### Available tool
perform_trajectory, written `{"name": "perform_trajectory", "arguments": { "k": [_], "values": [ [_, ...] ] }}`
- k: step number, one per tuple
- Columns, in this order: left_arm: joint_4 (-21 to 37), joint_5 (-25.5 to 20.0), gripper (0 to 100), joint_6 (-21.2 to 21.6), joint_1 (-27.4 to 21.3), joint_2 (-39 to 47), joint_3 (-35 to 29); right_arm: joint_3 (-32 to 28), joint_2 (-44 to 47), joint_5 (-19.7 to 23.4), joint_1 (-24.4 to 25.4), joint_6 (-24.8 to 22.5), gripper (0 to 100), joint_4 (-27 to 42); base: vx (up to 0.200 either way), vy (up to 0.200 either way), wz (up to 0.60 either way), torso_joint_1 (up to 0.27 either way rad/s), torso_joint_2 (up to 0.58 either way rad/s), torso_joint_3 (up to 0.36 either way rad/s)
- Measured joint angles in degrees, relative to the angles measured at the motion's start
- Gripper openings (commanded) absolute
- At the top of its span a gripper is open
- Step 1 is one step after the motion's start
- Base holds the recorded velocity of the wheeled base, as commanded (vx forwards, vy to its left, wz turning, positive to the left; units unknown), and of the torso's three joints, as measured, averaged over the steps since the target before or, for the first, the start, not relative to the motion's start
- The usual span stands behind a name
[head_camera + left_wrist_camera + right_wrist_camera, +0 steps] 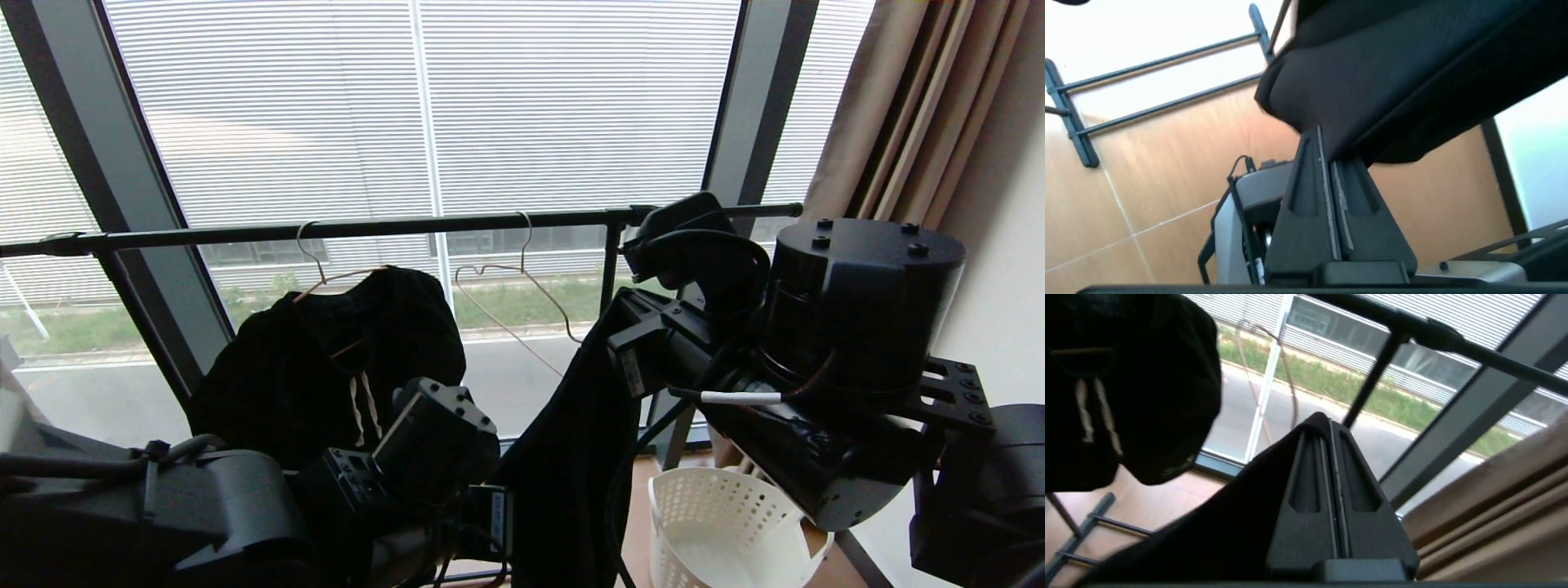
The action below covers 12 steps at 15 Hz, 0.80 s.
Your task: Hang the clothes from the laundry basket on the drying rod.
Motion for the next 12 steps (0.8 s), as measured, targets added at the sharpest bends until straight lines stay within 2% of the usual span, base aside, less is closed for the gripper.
{"name": "perform_trajectory", "arguments": {
  "k": [5,7,12],
  "values": [
    [0.0,-0.5,0,2.3,2.8,-1.8,-1.4,3.9,-1.9,0.0,-0.3,0.3,0,2.0,0.000,0.000,0.00,0.000,0.00,0.000],
    [-0.2,-0.9,0,4.6,3.9,-2.1,-2.4,6.1,-2.4,0.0,-0.3,1.3,0,2.1,0.000,0.000,0.00,0.000,0.00,0.000],
    [0.0,-1.2,0,6.8,4.5,-2.2,-5.8,11.4,-2.9,0.0,-0.3,4.3,0,1.6,0.000,0.000,0.00,0.000,0.00,0.000]
  ]
}}
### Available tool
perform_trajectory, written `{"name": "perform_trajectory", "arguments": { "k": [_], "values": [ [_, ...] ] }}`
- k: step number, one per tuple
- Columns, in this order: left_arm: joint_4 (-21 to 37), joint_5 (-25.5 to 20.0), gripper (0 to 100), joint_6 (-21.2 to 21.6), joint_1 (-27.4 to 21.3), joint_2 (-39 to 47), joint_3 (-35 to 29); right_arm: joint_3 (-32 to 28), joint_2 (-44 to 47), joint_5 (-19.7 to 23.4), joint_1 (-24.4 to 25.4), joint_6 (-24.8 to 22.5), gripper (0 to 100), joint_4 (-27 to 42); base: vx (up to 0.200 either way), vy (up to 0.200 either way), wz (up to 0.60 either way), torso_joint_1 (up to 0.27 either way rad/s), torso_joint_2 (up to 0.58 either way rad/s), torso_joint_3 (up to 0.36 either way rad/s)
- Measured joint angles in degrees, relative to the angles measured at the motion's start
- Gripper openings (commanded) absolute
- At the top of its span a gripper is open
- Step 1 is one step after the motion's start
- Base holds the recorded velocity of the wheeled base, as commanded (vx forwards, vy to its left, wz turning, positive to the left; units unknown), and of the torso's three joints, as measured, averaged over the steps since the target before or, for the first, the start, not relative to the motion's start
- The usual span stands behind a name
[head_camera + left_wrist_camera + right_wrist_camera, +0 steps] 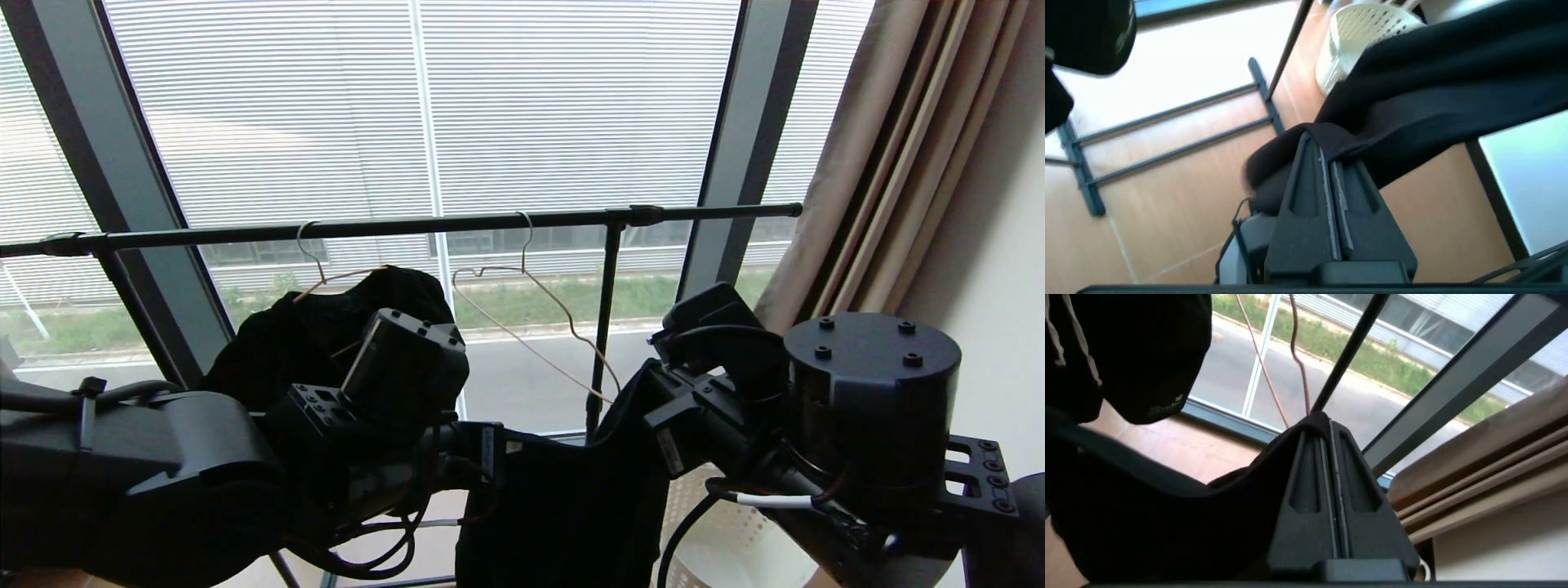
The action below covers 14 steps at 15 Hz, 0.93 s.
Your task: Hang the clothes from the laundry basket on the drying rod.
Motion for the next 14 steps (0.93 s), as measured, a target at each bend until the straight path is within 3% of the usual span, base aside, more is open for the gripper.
{"name": "perform_trajectory", "arguments": {
  "k": [7,8,10,14],
  "values": [
    [0.2,0.0,0,0.7,-0.3,-0.4,-2.5,2.6,0.4,0.5,0.1,0.9,0,-0.1,0.000,0.000,0.00,0.000,0.00,0.000],
    [0.3,0.0,0,0.8,-0.3,-0.4,-3.1,3.2,0.5,0.6,0.1,1.1,100,-0.3,0.000,0.000,0.00,0.000,0.00,0.000],
    [0.5,0.0,0,0.8,-0.6,-0.5,-4.5,4.4,1.1,1.4,0.1,1.4,100,-0.2,0.000,0.000,0.00,0.000,0.00,0.000],
    [3.2,0.5,0,0.8,-1.1,-0.5,-7.8,11.0,1.5,9.7,0.4,1.2,100,-0.3,0.000,0.000,0.00,0.000,0.00,0.000]
  ]
}}
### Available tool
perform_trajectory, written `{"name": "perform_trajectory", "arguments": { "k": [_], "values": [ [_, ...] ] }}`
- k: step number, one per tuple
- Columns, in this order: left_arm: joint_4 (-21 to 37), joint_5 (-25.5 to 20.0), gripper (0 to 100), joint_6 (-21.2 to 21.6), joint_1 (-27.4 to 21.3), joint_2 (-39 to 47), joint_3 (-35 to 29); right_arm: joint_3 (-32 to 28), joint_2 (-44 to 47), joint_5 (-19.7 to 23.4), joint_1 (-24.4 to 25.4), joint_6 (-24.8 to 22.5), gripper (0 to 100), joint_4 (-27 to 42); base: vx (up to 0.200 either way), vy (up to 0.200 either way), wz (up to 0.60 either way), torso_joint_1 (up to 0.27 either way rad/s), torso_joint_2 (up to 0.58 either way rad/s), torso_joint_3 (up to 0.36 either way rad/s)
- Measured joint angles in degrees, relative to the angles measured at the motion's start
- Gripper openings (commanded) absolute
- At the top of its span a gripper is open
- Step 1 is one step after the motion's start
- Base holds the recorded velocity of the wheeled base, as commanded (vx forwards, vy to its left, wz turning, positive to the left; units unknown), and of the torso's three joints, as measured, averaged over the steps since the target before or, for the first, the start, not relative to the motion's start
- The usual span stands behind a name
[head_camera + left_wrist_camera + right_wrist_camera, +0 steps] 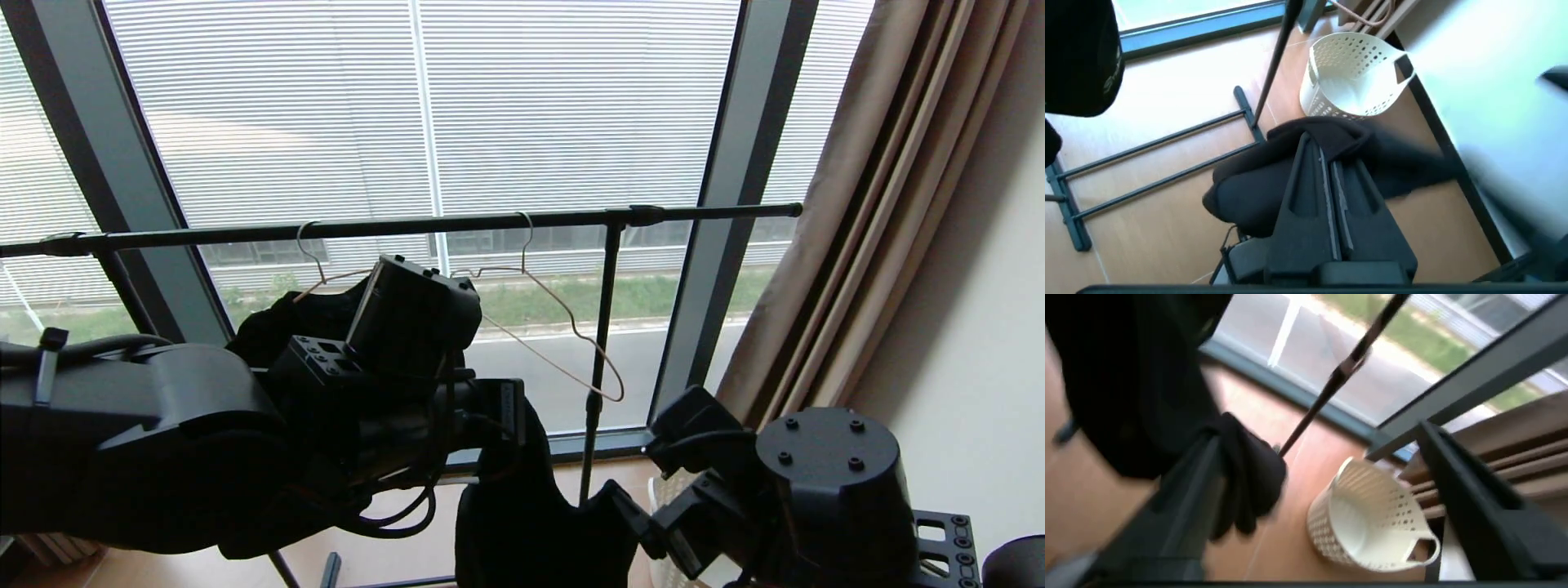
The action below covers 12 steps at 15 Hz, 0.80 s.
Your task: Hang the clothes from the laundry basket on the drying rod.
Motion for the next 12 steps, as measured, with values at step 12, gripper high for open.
{"name": "perform_trajectory", "arguments": {
  "k": [12],
  "values": [
    [0.2,1.5,0,0.0,0.1,0.3,-1.8,7.3,-1.5,11.8,0.8,-4.2,100,-7.8,0.000,0.000,0.00,0.000,0.00,0.000]
  ]
}}
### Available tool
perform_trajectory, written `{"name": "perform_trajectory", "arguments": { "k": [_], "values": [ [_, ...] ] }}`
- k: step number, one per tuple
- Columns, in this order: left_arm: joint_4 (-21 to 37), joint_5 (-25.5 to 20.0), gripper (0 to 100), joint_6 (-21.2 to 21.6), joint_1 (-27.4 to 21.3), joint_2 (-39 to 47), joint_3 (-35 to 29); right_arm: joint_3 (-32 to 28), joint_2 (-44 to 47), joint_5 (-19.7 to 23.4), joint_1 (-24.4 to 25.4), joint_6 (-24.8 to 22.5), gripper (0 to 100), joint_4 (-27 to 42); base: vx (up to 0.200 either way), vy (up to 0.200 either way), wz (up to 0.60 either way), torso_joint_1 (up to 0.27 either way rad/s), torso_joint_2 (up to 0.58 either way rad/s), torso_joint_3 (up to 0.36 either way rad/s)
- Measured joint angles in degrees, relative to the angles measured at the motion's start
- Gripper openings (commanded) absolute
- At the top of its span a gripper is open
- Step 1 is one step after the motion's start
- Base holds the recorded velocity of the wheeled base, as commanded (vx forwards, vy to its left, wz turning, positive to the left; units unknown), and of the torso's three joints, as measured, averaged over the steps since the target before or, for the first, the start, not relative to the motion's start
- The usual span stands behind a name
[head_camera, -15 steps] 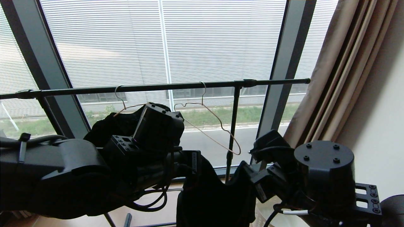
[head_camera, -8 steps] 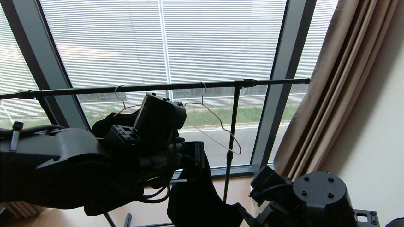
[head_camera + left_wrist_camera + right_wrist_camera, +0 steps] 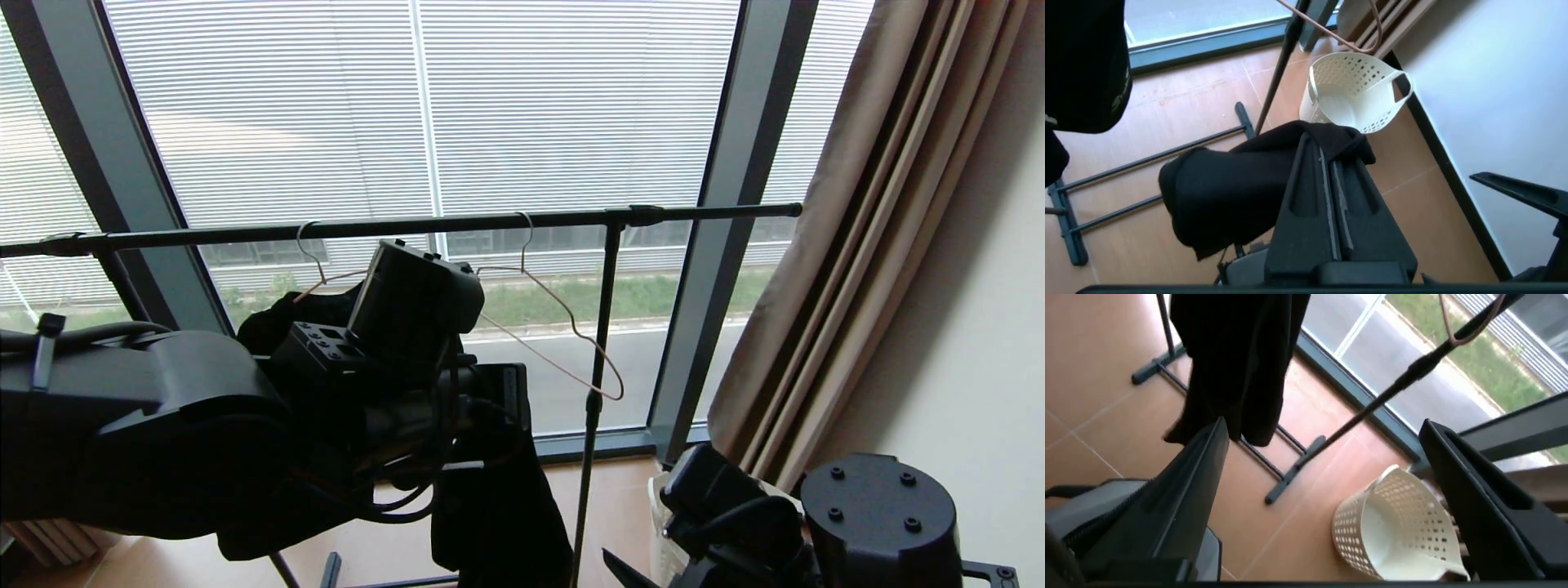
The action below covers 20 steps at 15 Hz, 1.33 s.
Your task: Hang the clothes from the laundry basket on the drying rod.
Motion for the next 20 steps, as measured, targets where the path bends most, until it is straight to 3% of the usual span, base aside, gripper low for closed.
{"name": "perform_trajectory", "arguments": {
  "k": [5,9,16,20],
  "values": [
    [0.0,0.0,0,0.0,0.0,0.0,1.2,-13.1,6.0,-5.9,-0.1,-0.2,100,0.4,0.000,0.000,0.00,0.000,0.00,0.000],
    [0.0,0.0,0,0.1,-0.3,0.0,1.9,-19.3,10.8,-6.6,-0.9,-0.1,100,0.4,0.000,0.000,0.00,0.000,0.00,0.000],
    [0.0,0.0,0,0.1,-1.3,-0.1,1.8,-22.1,13.4,-7.6,-1.0,-0.1,100,0.3,0.000,0.000,0.00,0.000,0.00,0.000],
    [0.0,0.2,0,0.1,-0.9,-0.1,1.8,-18.1,10.9,-7.2,-1.0,0.0,100,0.0,0.000,0.000,0.00,0.000,0.00,0.000]
  ]
}}
